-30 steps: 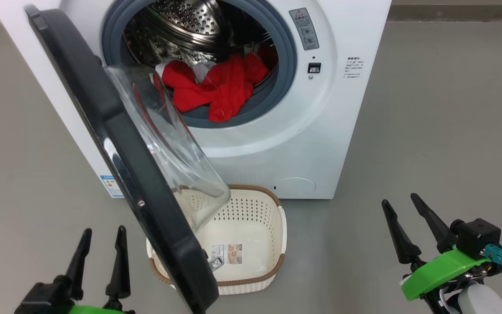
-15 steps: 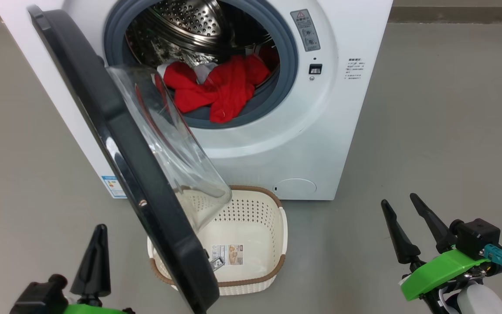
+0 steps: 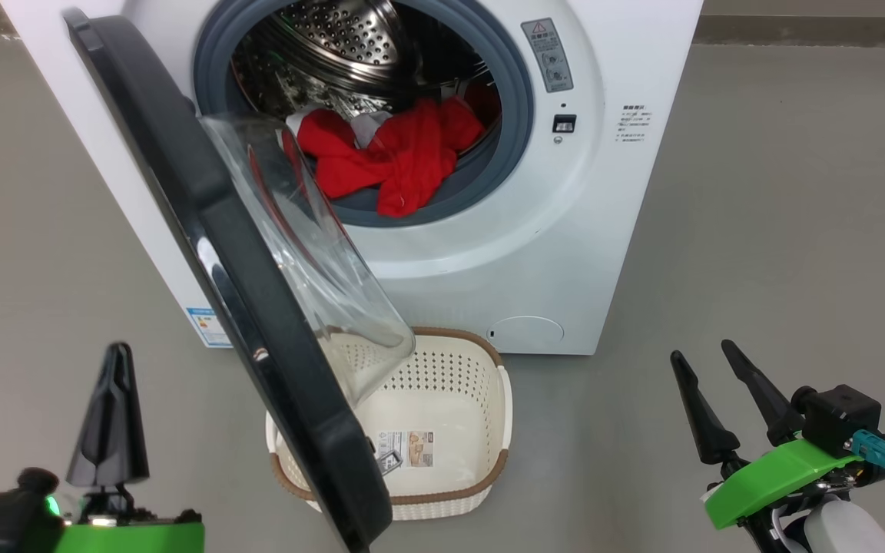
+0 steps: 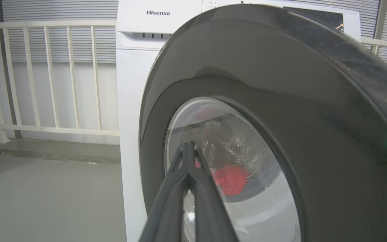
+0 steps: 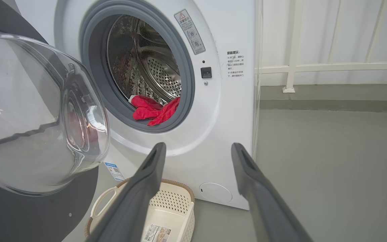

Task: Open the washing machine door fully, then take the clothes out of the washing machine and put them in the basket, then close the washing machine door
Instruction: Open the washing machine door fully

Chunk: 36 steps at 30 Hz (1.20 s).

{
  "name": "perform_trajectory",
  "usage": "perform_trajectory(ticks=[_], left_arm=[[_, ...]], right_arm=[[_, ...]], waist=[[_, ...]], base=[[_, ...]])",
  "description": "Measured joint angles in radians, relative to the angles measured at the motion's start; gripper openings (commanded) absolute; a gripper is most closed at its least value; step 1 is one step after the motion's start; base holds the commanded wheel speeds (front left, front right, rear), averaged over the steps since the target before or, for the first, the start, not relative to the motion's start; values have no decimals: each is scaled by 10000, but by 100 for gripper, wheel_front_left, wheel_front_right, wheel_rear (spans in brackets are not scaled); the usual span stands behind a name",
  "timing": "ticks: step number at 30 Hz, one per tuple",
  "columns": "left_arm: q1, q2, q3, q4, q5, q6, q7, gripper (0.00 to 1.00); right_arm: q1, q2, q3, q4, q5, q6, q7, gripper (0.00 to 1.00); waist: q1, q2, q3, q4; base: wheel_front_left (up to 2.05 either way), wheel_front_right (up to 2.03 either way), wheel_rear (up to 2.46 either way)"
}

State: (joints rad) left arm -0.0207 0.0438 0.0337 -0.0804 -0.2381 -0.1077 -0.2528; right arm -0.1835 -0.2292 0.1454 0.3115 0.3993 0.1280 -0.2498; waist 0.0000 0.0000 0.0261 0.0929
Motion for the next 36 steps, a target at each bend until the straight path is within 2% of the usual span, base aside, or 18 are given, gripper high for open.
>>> perform_trajectory(ticks=[9,21,27,36], left_arm=[[-1,38,-464,-2121,263,79,341,0],[-2,40,-2385,-4100,272,75,1076,0],[3,40,-3551,-4172,48,79,1388,0],[147,42,-4757,-3235,-477,253,1555,0]], right_arm=[[0,0,54,2,58,0,0,100],[1,33,115,0,73,0,0,100],[0,35,130,-2,73,0,0,100],[-3,50,150,-6,84,0,0,100]], waist=[[1,0,-19,55],[0,0,27,212],[0,0,125,258],[0,0,272,208]], base=[[0,0,0],[0,0,0],[0,0,0],[0,0,0]])
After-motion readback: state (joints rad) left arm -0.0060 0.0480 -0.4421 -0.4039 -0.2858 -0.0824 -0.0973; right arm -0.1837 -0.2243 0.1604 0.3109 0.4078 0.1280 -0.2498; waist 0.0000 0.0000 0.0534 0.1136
